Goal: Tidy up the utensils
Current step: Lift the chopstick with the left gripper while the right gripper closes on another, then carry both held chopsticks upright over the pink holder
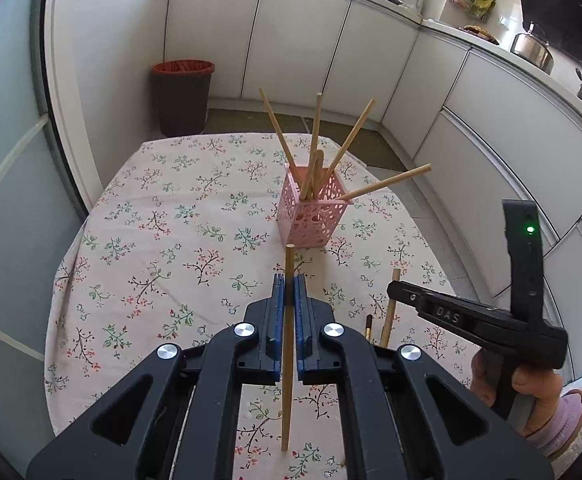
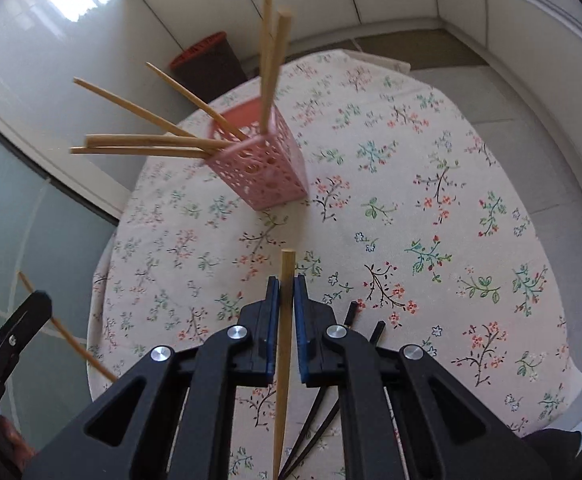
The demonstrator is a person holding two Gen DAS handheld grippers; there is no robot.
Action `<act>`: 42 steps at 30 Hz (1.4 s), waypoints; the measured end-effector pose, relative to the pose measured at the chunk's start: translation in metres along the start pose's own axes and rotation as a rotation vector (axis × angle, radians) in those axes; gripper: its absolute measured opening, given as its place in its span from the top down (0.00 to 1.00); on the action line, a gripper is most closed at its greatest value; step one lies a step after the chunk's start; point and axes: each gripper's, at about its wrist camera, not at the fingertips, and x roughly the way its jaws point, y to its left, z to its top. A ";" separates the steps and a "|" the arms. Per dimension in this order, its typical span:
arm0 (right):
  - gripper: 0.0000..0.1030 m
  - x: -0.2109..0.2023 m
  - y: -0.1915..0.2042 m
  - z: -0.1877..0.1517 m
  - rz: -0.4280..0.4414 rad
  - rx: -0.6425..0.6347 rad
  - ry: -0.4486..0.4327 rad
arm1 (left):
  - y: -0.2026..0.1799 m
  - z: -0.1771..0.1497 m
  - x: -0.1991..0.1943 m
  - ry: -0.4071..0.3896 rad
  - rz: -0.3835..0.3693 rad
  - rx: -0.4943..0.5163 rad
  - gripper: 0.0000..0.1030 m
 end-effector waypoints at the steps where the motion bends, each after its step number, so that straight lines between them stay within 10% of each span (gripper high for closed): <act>1: 0.93 -0.012 0.005 -0.001 0.011 -0.020 -0.023 | -0.002 0.000 -0.005 -0.008 -0.004 0.005 0.96; 13: 0.93 -0.113 0.029 -0.001 0.081 -0.112 -0.171 | -0.030 0.016 -0.050 -0.063 -0.026 0.074 0.96; 27: 0.93 -0.230 0.070 0.086 0.103 -0.202 -0.460 | -0.063 0.096 -0.103 -0.215 -0.055 0.171 0.96; 42: 0.93 -0.171 0.089 0.171 -0.011 -0.261 -0.576 | -0.077 0.176 -0.052 -0.303 -0.064 0.169 0.96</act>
